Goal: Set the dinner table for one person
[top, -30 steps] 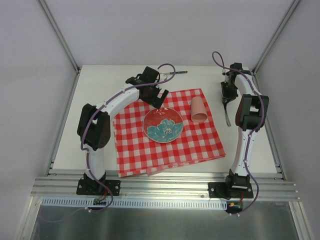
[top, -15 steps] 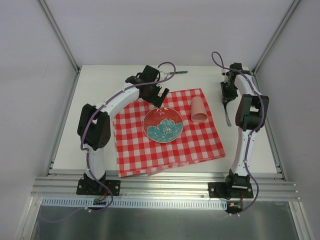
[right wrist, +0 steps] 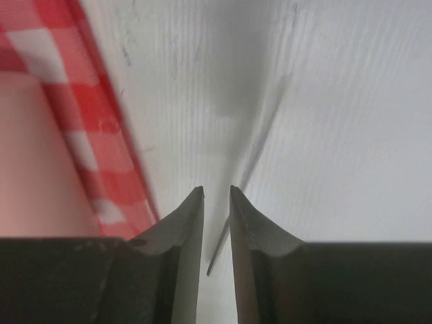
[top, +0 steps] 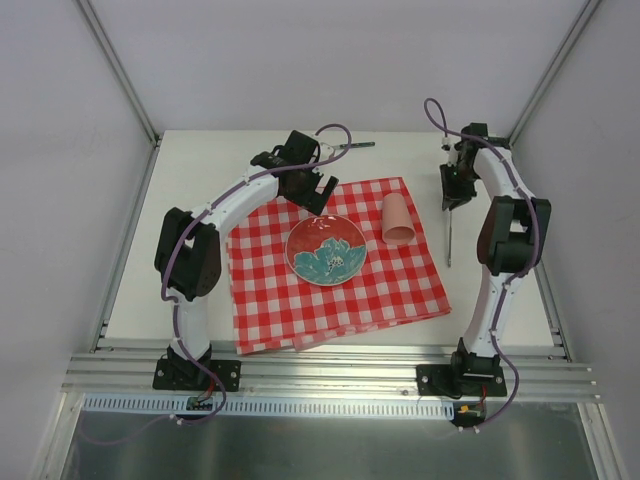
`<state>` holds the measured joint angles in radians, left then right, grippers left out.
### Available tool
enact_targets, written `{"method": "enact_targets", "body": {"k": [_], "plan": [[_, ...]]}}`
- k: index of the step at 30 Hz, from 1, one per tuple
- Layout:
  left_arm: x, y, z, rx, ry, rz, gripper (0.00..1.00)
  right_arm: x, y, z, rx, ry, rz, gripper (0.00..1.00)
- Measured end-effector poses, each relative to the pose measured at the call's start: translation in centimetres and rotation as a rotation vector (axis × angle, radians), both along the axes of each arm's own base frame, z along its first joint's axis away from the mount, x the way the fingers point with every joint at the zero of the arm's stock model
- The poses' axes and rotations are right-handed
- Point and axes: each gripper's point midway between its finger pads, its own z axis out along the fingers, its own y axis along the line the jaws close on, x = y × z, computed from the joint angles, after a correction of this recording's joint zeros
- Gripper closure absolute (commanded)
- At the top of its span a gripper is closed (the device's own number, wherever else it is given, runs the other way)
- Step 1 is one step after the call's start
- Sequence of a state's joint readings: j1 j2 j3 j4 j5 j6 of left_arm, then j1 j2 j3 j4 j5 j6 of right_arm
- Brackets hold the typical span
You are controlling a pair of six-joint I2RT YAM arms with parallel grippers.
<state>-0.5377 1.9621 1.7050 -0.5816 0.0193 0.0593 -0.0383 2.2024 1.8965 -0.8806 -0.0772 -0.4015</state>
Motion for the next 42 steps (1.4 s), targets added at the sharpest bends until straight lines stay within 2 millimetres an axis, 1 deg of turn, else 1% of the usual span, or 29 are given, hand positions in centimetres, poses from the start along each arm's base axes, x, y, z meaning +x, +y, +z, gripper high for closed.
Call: {"method": "enact_targets", "body": {"k": [4, 7, 8, 10, 12, 13, 14, 15, 16, 18, 20, 23, 28, 34, 37, 40, 42], "plan": [[0.0, 0.0, 0.0, 0.000, 0.000, 0.000, 0.01, -2.2, 0.5, 4.8, 0.032, -0.042, -0.003, 1.00], [0.0, 0.0, 0.0, -0.002, 0.000, -0.001, 0.01, -3.4, 0.7, 7.8, 0.050, -0.085, 0.001, 1.00], [0.0, -0.1, 0.0, -0.003, 0.001, -0.001, 0.01, -4.1, 0.8, 8.3, 0.058, -0.091, 0.002, 1.00], [0.0, -0.1, 0.0, -0.005, 0.002, -0.002, 0.01, -5.5, 0.9, 8.5, 0.065, -0.076, 0.002, 1.00], [0.0, -0.1, 0.0, -0.005, 0.001, -0.003, 0.01, -6.9, 1.1, 7.8, 0.072, -0.038, -0.001, 1.00], [0.0, -0.1, 0.0, -0.005, 0.001, -0.003, 0.01, -7.5, 1.1, 7.1, 0.074, -0.013, -0.003, 1.00], [0.0, -0.1, 0.1, -0.005, 0.001, -0.002, 0.01, -8.1, 1.2, 6.3, 0.079, 0.014, -0.008, 0.98], [0.0, -0.1, 0.1, -0.005, 0.000, -0.003, 0.01, -8.8, 1.3, 5.6, 0.082, 0.043, -0.013, 0.75], [-0.1, -0.1, 0.2, -0.006, -0.001, -0.003, 0.01, -9.6, 1.4, 4.9, 0.090, 0.074, -0.025, 0.63], [-0.2, 0.0, 0.3, -0.007, -0.003, -0.003, 0.01, -10.8, 1.6, 3.9, 0.100, 0.119, -0.035, 0.50], [-0.5, 0.2, 0.4, -0.006, -0.002, -0.003, 0.01, -11.7, 1.8, 3.0, 0.107, 0.156, -0.053, 0.49], [-0.9, 0.4, 0.3, -0.005, 0.001, -0.003, 0.01, -12.3, 1.9, 1.8, 0.118, 0.184, -0.102, 0.48], [-1.2, 0.7, 0.0, -0.001, 0.009, -0.001, 0.01, -11.6, 1.9, 0.1, 0.121, 0.198, -0.164, 0.48], [-1.2, 0.8, -0.1, 0.001, 0.012, 0.001, 0.01, -11.5, 1.3, -2.6, 0.089, 0.257, -0.194, 0.49], [-1.2, 0.7, -0.1, -0.002, 0.014, 0.004, 0.01, -11.5, 1.1, -3.4, 0.073, 0.270, -0.202, 0.49], [-1.2, 0.9, -0.1, -0.005, 0.015, 0.012, 0.01, -11.5, 0.8, -3.5, 0.061, 0.270, -0.205, 0.50], [-1.1, 1.0, -0.1, -0.006, 0.016, 0.017, 0.01, -11.2, 0.6, -3.6, 0.046, 0.272, -0.207, 0.52]]}}
